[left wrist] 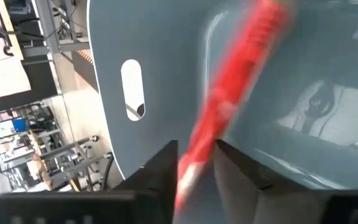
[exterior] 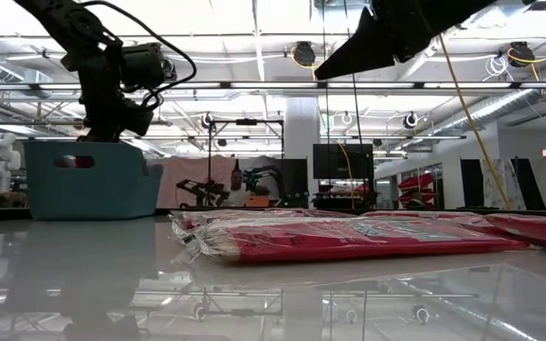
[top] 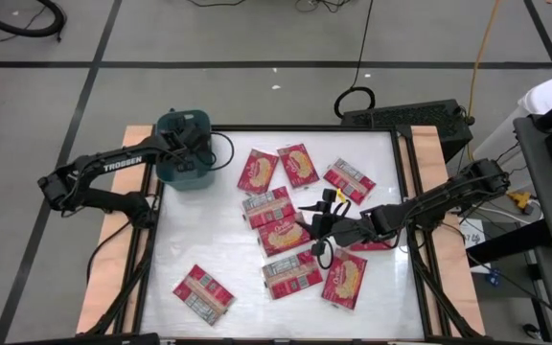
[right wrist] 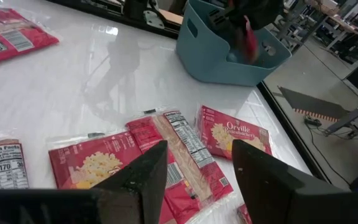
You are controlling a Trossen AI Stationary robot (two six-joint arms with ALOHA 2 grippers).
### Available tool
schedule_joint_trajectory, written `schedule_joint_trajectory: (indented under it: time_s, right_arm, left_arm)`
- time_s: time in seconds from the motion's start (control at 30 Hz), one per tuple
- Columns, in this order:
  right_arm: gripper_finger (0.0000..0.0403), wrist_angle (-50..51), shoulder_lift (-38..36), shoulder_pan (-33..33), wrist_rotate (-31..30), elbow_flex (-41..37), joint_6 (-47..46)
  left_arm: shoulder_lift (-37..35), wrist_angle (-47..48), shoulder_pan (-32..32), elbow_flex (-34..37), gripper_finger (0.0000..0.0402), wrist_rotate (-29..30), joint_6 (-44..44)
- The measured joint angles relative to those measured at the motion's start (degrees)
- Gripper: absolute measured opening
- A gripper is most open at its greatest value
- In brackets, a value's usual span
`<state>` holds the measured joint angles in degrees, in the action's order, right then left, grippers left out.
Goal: Sort popcorn bags into baskets
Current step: Put the red popcorn bag into the blue bin, then stack the red popcorn bag on top of the other red popcorn bag into the blue bin
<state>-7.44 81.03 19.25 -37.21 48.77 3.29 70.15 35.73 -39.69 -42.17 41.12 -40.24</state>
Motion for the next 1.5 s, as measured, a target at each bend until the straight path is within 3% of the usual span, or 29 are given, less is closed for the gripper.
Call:
schedule_joint_trajectory:
  time_s: [0.2, 0.4, 0.67, 0.83, 0.97, 1.07, 1.17, 1.5]
  right_arm:
    - [0.0171, -1.10, 0.00, 0.00, 0.02, 0.00, 0.69]
    - [0.0171, -1.12, 0.00, 0.00, 0.02, 0.00, 1.03]
    - [0.0171, -1.10, 0.00, 0.00, 0.02, 0.00, 1.03]
    - [0.0171, -1.10, 0.00, 0.00, 0.00, 0.00, 0.48]
    - [0.0171, -0.96, 0.00, 0.00, -0.02, 0.00, -0.36]
    - [0.0171, -0.92, 0.00, -0.11, -0.06, 0.00, -3.20]
    - [0.0171, -0.37, 0.00, -0.11, -0.09, 0.02, -5.92]
    - [0.0171, 3.04, 0.00, -0.11, 1.63, 0.35, -12.46]
  left_arm:
    - [-0.02, 0.02, -0.06, 0.00, 0.0168, -0.02, 0.54]
    - [-0.02, 0.04, -0.04, -0.01, 0.0182, -1.83, 1.71]
    - [-0.02, 4.28, 0.13, -4.52, 0.0132, -5.66, 7.61]
    - [-0.03, 15.42, 1.32, -13.47, 0.0098, -6.26, 21.89]
    - [-0.09, 25.26, 3.67, -22.65, 0.0086, -14.26, 34.62]
    - [-1.21, 27.84, 6.82, -27.27, 0.0076, -22.25, 39.10]
    - [-3.73, 26.06, 12.55, -27.88, 0.0062, -26.63, 39.26]
    - [-7.44, 17.97, 35.56, -20.84, 0.0020, -26.20, 46.41]
